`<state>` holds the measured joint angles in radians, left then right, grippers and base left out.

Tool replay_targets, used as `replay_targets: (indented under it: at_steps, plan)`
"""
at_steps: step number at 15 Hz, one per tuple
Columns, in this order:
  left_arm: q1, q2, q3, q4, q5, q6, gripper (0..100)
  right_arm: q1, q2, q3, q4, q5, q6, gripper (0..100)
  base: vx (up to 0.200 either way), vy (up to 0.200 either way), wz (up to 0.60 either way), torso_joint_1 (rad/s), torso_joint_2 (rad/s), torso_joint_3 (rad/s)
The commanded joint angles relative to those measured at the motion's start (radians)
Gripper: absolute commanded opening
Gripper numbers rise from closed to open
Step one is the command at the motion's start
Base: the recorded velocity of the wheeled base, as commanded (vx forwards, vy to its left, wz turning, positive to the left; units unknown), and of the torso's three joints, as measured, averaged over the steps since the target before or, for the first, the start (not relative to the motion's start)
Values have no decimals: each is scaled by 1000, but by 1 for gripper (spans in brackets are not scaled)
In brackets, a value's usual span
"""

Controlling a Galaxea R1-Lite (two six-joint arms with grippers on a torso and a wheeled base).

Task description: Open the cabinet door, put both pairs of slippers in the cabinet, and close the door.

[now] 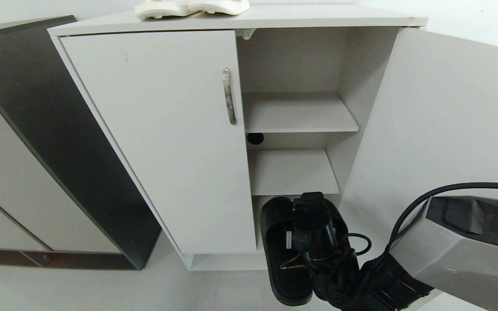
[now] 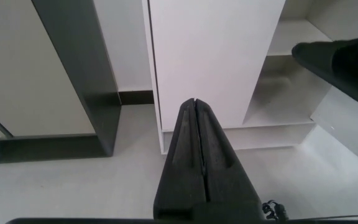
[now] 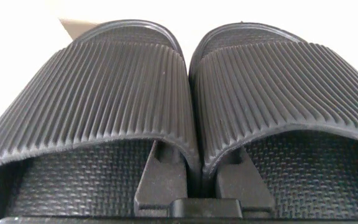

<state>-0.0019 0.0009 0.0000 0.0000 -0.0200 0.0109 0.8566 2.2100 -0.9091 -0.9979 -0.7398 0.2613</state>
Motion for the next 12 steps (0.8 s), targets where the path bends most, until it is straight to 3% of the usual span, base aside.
replay_targets:
  at_steps: [1,5,12]
  plan:
    - [0,1,0,0,0,0,0,-11,48,-1,-58,0,-24,0,0,0,0,0,0,0]
    - [0,1,0,0,0,1,0,-39,142,-1,-285,-18,-145,0,0,0,0,0,0,0]
    - [0,1,0,0,0,0,0,-51,155,-4,-297,-18,-149,0,0,0,0,0,0,0]
